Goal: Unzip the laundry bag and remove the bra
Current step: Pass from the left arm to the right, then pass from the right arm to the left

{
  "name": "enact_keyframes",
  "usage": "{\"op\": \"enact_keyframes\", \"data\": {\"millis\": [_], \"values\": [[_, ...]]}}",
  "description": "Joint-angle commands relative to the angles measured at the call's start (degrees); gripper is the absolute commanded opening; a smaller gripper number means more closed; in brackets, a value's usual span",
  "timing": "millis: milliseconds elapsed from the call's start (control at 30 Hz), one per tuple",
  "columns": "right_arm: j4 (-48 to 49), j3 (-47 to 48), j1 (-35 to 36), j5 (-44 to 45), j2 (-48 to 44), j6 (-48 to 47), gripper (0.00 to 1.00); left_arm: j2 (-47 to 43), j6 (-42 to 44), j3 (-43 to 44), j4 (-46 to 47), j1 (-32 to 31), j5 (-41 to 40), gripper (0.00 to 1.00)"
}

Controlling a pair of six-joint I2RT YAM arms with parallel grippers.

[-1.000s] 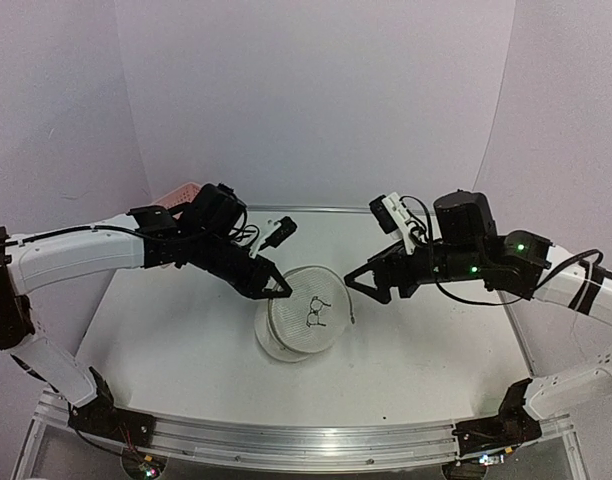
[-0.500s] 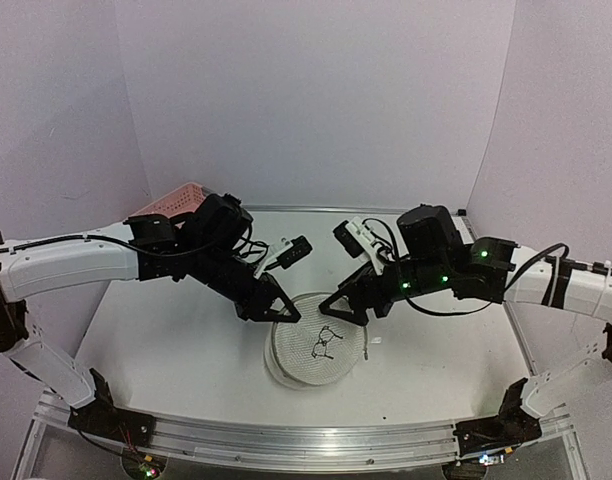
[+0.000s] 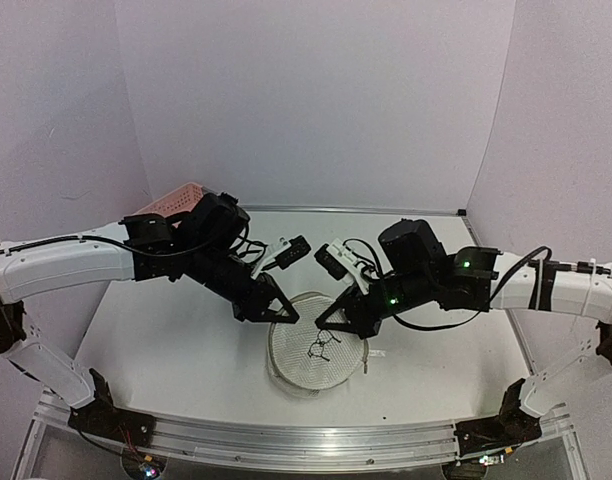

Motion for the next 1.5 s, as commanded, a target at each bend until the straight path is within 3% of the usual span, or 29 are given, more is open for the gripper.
{"op": "enact_keyframes", "data": {"millis": [0, 67, 133, 300, 367, 433, 733, 967, 1467], "values": [[3.6, -0.7, 0.6, -0.7, -2.4, 0.1, 0.00, -2.7, 1.0, 0.4, 2.8, -0.1, -0.1, 0.00], [4.4, -1.4, 0.5, -0.6, -3.5, 0.8, 0.00, -2.9, 0.8, 0.6, 2.9, -0.1, -0.8, 0.01], [5.2, -1.9, 0.5, -0.3, -4.8, 1.6, 0.00, -3.1, 0.6, 1.1, 3.0, -0.1, -2.3, 0.08], [5.7, -2.5, 0.6, 3.7, -8.9, 3.6, 0.00, -6.2, -3.5, 1.1, 4.8, -0.1, -13.6, 0.65], [5.7, -2.4, 0.6, 6.0, -10.3, 4.9, 0.00, -8.5, -6.3, -0.8, 8.0, 0.0, -17.6, 0.78], [6.2, -2.3, 0.6, 8.3, -11.4, 6.8, 0.00, -11.0, -9.1, -3.6, 12.0, -0.1, -19.9, 0.85], [14.2, -2.7, 0.7, 22.3, -15.2, 18.7, 0.00, -21.1, -30.2, -19.8, 32.4, 0.0, -23.0, 0.89], [24.1, -4.6, 0.8, 30.5, -14.3, 29.3, 0.00, -26.0, -44.3, -28.6, 42.3, -0.1, -22.2, 0.88], [36.6, -3.8, 1.4, 25.0, -7.1, 38.7, 0.00, -24.2, -53.7, -34.8, 56.5, 0.0, -19.9, 0.88]]}}
